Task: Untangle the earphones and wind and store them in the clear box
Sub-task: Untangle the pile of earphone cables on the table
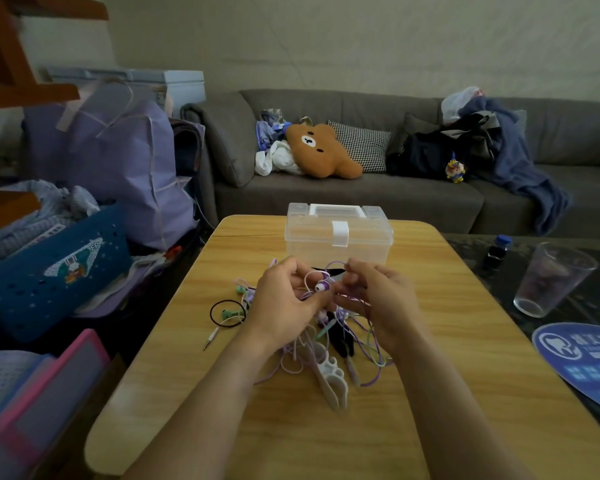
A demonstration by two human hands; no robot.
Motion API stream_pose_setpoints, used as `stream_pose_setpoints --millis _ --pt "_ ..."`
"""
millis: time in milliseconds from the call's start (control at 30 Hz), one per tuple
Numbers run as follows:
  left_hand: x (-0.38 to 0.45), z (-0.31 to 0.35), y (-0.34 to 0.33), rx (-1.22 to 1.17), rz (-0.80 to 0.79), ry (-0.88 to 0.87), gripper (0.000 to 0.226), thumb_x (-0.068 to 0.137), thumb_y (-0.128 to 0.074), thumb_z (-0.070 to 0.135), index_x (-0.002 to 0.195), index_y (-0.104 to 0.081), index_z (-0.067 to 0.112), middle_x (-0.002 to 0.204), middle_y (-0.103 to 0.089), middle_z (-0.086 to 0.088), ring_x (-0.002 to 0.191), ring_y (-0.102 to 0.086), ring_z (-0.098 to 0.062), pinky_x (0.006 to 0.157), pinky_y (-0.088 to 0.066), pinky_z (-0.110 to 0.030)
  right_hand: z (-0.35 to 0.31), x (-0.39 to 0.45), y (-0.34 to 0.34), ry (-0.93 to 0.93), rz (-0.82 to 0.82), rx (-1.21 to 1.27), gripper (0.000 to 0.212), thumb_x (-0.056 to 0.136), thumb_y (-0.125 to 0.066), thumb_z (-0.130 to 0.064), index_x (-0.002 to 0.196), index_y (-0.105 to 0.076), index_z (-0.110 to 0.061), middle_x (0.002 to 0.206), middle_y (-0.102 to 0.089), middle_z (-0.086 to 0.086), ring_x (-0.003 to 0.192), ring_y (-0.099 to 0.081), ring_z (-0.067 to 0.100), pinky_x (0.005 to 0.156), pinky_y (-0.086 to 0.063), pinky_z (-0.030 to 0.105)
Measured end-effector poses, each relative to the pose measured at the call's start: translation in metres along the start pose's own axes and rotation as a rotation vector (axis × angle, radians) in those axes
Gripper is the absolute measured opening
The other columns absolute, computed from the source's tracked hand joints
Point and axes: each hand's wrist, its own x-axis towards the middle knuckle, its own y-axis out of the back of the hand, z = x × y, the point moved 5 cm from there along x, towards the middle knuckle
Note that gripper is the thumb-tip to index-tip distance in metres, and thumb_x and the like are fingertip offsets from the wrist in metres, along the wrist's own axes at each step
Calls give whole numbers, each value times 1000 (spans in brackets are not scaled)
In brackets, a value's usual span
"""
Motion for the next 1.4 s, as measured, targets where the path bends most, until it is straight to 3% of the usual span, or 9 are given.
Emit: stream_pose_setpoints --millis 233,433,600,733,867,1033,1167,1300,1400 --pt "2 -5 7 55 36 -15 26 86 -75 5 72 -53 11 69 -74 -12 68 -75 -20 72 -61 -46 -2 0 2 30 13 -9 21 99 -61 -15 82 -63 -3 72 -66 10 69 -71 21 61 -60 31" --pt "-2 3 12 38 69 14 24 84 -77 8 101 -64 18 83 -77 1 71 -74 -8 65 -60 -25 -4 2 9 49 89 73 19 99 -61 -14 87 -63 0 72 -71 14 74 -75 25 64 -63 32" --pt "-2 2 17 132 117 12 16 79 -83 11 88 -70 17 77 -76 3 69 -73 -6 65 -59 -23 -3 4 14 34 106 -26 22 97 -63 -15 78 -64 -5 74 -72 11 76 -72 23 77 -62 39" --pt "-1 -1 19 151 153 18 17 79 -82 8 85 -69 16 74 -75 5 66 -72 -5 62 -59 -22 -3 5 16 94 134 -164 14 95 -67 -17 88 -70 -6 84 -73 12 78 -71 20 77 -63 35" --pt "1 -3 21 167 185 28 18 77 -84 11 84 -69 18 76 -74 5 69 -72 -6 67 -61 -27 -7 3 9 118 20 -229 17 91 -72 -23 93 -71 -6 85 -75 11 78 -72 21 79 -63 37" --pt "2 -1 16 211 87 -25 13 82 -80 13 85 -70 21 79 -74 4 75 -71 -9 85 -59 -43 -6 -11 -14 200 -247 -499 43 75 -74 -54 99 -75 -17 84 -76 2 75 -72 15 71 -62 32" --pt "3 0 14 312 59 -88 11 83 -78 16 83 -69 20 74 -72 6 72 -69 -10 102 -49 -50 -3 -10 -21 253 -210 -552 19 94 -68 -35 90 -79 -21 77 -76 0 68 -71 17 68 -62 33" --pt "3 -2 19 396 98 -59 14 81 -82 26 81 -68 24 73 -72 9 68 -68 -4 81 -58 -31 3 -4 -15 136 -211 -491 14 97 -65 -17 94 -79 -14 74 -75 2 66 -69 14 64 -59 27" --pt "4 -3 21 436 97 -54 14 81 -82 23 78 -69 26 73 -72 9 68 -68 -2 69 -59 -30 8 -4 -13 -10 -302 -423 12 95 -65 -8 102 -74 -9 80 -75 6 71 -73 18 62 -57 24"
